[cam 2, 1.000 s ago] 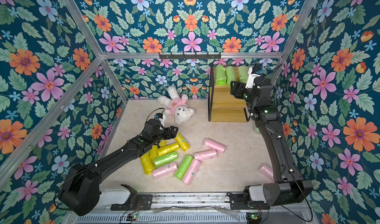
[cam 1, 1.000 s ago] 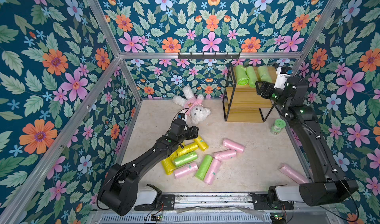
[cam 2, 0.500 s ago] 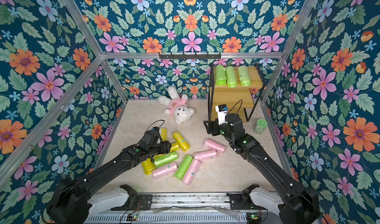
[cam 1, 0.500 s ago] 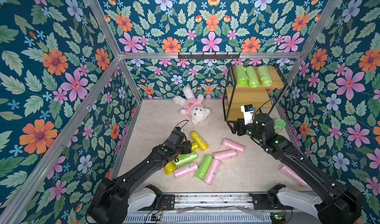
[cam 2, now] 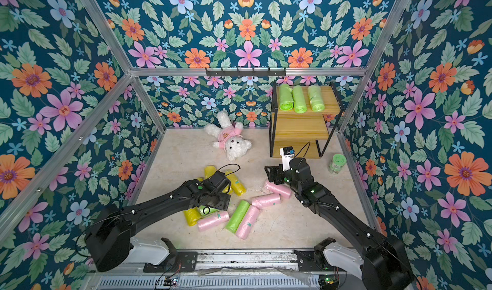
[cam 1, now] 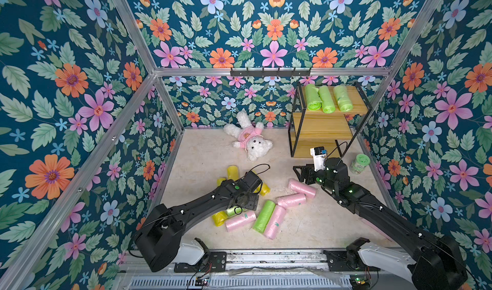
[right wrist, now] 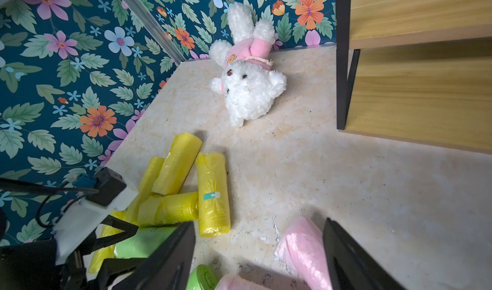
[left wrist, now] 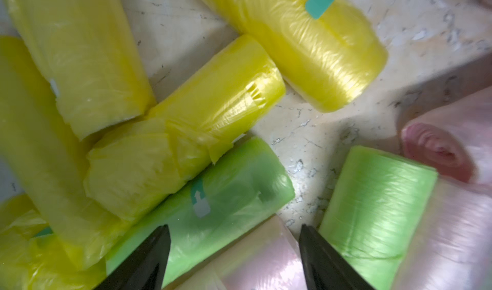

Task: Sort the rolls of trash bags by color and place them on the shelf
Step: Pick up the roll of trash bags from the center of the board.

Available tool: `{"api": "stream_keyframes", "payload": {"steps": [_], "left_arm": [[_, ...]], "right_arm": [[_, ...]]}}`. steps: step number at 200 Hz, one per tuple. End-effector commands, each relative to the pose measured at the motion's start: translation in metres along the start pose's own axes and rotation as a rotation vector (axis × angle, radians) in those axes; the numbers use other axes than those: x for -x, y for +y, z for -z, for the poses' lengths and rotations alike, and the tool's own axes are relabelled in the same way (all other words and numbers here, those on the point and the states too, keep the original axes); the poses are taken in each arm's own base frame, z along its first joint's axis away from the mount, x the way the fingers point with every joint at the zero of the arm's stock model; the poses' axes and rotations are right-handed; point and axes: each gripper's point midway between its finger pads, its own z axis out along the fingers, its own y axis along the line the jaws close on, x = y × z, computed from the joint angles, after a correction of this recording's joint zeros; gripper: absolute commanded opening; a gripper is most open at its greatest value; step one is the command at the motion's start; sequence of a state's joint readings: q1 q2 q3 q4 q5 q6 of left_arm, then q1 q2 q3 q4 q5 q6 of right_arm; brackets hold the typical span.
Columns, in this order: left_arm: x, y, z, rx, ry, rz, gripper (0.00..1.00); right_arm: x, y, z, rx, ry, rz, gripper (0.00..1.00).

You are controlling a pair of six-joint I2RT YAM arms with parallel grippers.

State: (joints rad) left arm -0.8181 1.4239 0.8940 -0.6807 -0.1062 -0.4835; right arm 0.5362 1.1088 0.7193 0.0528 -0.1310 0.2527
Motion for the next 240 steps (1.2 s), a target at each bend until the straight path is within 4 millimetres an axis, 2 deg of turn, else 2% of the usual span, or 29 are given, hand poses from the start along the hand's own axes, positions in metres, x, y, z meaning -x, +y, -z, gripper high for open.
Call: {"api": "stream_keyframes", "payload": {"steps": [1, 29, 77, 111, 136, 184, 208, 240], "left_arm": [[-0.007, 0.006, -0.007, 0.05, 0.056, -0.087, 0.82], [-0.001, 0.005, -0.016, 0.069, 0.06, -0.127, 0.82], [0.002, -0.002, -0.035, 0.068, 0.08, -0.166, 0.77], [0.022, -0.009, -0.041, 0.069, 0.023, -0.166, 0.73], [0.038, -0.013, -0.046, 0.077, -0.013, -0.177, 0.67], [0.056, -0.024, -0.057, 0.048, -0.048, -0.191, 0.54], [0.067, -0.028, -0.053, 0.036, -0.076, -0.18, 0.48], [0.087, -0.028, -0.034, 0.033, -0.156, -0.15, 0.45]], "right_arm": [[0.006, 0.003, -0.001, 0.018, -0.035, -0.005, 0.8], [0.002, -0.003, 0.002, -0.006, -0.035, -0.008, 0.8], [0.002, -0.005, 0.009, -0.019, -0.048, -0.013, 0.8], [0.0, -0.007, 0.008, -0.019, -0.043, -0.026, 0.8], [-0.002, -0.007, 0.007, -0.021, -0.038, -0.033, 0.8], [-0.004, -0.01, 0.008, -0.034, -0.034, -0.038, 0.8], [-0.004, -0.01, 0.009, -0.034, -0.035, -0.045, 0.8], [-0.001, -0.008, 0.009, -0.027, -0.038, -0.05, 0.8]]}}
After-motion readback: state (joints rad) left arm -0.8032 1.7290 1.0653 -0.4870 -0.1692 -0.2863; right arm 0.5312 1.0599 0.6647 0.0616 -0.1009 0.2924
